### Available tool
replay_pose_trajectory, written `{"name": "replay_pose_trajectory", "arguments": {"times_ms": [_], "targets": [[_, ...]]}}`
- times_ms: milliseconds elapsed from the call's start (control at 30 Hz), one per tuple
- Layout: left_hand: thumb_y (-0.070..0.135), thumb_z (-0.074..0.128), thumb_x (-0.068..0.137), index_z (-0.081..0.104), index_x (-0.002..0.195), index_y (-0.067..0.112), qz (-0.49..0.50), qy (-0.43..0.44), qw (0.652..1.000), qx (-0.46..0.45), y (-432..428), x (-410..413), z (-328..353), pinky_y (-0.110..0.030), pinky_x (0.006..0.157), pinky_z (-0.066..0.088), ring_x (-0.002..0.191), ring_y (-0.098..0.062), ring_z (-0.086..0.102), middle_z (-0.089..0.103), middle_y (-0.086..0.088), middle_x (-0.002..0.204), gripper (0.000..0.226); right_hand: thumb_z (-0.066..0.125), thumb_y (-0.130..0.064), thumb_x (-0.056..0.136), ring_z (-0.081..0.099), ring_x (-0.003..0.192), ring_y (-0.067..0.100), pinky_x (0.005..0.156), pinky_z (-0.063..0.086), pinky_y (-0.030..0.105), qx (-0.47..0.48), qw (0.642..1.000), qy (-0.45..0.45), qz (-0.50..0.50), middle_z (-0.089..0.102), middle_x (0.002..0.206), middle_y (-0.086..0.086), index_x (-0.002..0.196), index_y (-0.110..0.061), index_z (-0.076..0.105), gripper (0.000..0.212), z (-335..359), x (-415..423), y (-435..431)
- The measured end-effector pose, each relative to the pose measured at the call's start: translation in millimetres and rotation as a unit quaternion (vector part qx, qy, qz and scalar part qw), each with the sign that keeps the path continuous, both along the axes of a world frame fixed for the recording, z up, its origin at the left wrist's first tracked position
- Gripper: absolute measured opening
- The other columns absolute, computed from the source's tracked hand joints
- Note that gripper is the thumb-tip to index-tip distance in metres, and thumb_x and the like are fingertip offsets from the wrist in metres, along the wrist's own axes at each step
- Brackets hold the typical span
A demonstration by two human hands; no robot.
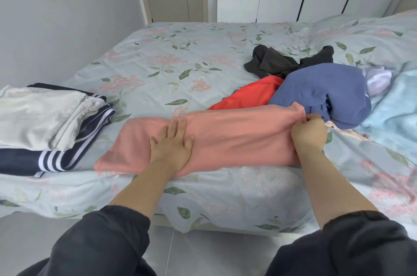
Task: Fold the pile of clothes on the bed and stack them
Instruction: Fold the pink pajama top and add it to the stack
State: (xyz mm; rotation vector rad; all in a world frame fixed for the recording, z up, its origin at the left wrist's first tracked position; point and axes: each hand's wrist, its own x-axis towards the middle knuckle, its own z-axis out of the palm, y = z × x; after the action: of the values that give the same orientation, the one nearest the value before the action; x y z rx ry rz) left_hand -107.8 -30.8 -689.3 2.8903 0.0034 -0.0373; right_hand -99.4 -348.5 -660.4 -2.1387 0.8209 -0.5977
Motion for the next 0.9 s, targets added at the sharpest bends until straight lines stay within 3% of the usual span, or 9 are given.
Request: {"name": "replay_pose_trajectory", "arguments": {"times_ms": [100, 233, 367, 467, 567, 633, 800, 900], "targets": [[0.051, 0.010, 0.097, -0.006, 0.152, 0.031, 0.015, -0.007, 1.000, -0.019, 0, 2, -3, -0.055, 0.116, 0.004, 0.147, -0.016, 0.002, -0.004, 0.010, 0.161, 0.060, 0.046, -0.005, 0.086, 0.050, 0.115, 0.041, 0.089, 0.038, 0.040, -0.041, 0.999, -0.009, 0.017, 0.053, 0.124, 0.022, 0.123, -0.003, 0.046, 0.037, 6, -1, 8], [0.049, 0.011, 0.099, 0.000, 0.153, 0.027, 0.028, -0.005, 0.999, -0.025, 1, 7, -2, -0.053, 0.117, 0.004, 0.147, -0.016, 0.003, 0.000, 0.007, 0.161, 0.060, 0.050, -0.003, 0.080, 0.039, 0.123, 0.039, 0.099, 0.028, 0.043, -0.205, 0.976, -0.050, 0.051, 0.042, 0.135, 0.023, 0.136, 0.000, 0.039, 0.058, 17, -8, 29], [0.044, 0.014, 0.101, 0.013, 0.153, 0.025, 0.030, 0.001, 0.999, -0.033, -1, 8, 6, -0.052, 0.116, 0.006, 0.146, -0.017, 0.008, 0.008, 0.002, 0.161, 0.055, 0.052, -0.006, 0.083, 0.025, 0.141, 0.033, 0.116, 0.015, 0.042, -0.276, 0.905, -0.100, 0.308, 0.031, 0.151, 0.018, 0.143, -0.004, 0.035, 0.062, 18, -16, 84], [0.039, 0.018, 0.101, 0.025, 0.150, 0.024, 0.038, -0.016, 0.999, -0.024, 8, 8, 11, -0.053, 0.116, 0.009, 0.146, -0.020, 0.011, 0.017, 0.000, 0.159, 0.052, 0.039, -0.034, 0.097, 0.007, 0.147, 0.021, 0.116, 0.004, 0.045, -0.290, 0.864, -0.002, 0.410, 0.014, 0.159, 0.004, 0.149, -0.018, 0.026, 0.056, -2, -19, 126], [0.037, 0.023, 0.099, 0.038, 0.142, 0.022, 0.086, -0.022, 0.995, 0.043, 36, 11, 18, -0.058, 0.112, 0.011, 0.144, -0.027, 0.013, 0.026, -0.002, 0.155, 0.048, 0.025, -0.053, 0.096, 0.005, 0.147, 0.016, 0.116, 0.000, 0.051, -0.245, 0.874, 0.139, 0.396, 0.011, 0.160, -0.003, 0.150, -0.025, 0.021, 0.061, -17, -11, 137], [0.036, 0.030, 0.096, 0.036, 0.142, 0.019, 0.142, -0.003, 0.989, 0.052, 60, 13, 19, -0.058, 0.109, 0.016, 0.141, -0.030, 0.018, 0.028, -0.007, 0.152, 0.050, 0.022, -0.057, 0.095, 0.004, 0.147, 0.017, 0.116, 0.000, 0.052, -0.238, 0.875, 0.175, 0.385, 0.010, 0.160, -0.004, 0.151, -0.026, 0.018, 0.064, -21, -5, 137], [0.052, 0.039, 0.094, 0.043, 0.135, 0.005, 0.273, -0.009, 0.961, -0.035, 100, 17, 16, -0.045, 0.101, 0.034, 0.129, -0.034, 0.035, 0.043, -0.017, 0.138, 0.062, 0.020, -0.058, 0.094, 0.002, 0.147, 0.017, 0.115, -0.001, 0.052, -0.250, 0.870, 0.185, 0.384, 0.006, 0.160, -0.005, 0.152, -0.027, 0.014, 0.065, -26, -1, 138], [0.042, 0.048, 0.093, 0.055, 0.123, 0.004, 0.323, -0.022, 0.939, -0.119, 114, 23, 15, -0.042, 0.099, 0.040, 0.124, -0.035, 0.044, 0.054, -0.018, 0.128, 0.049, 0.020, -0.058, 0.094, 0.003, 0.147, 0.017, 0.115, -0.001, 0.052, -0.257, 0.870, 0.182, 0.379, 0.007, 0.160, -0.005, 0.151, -0.027, 0.015, 0.065, -27, 0, 137]]}}
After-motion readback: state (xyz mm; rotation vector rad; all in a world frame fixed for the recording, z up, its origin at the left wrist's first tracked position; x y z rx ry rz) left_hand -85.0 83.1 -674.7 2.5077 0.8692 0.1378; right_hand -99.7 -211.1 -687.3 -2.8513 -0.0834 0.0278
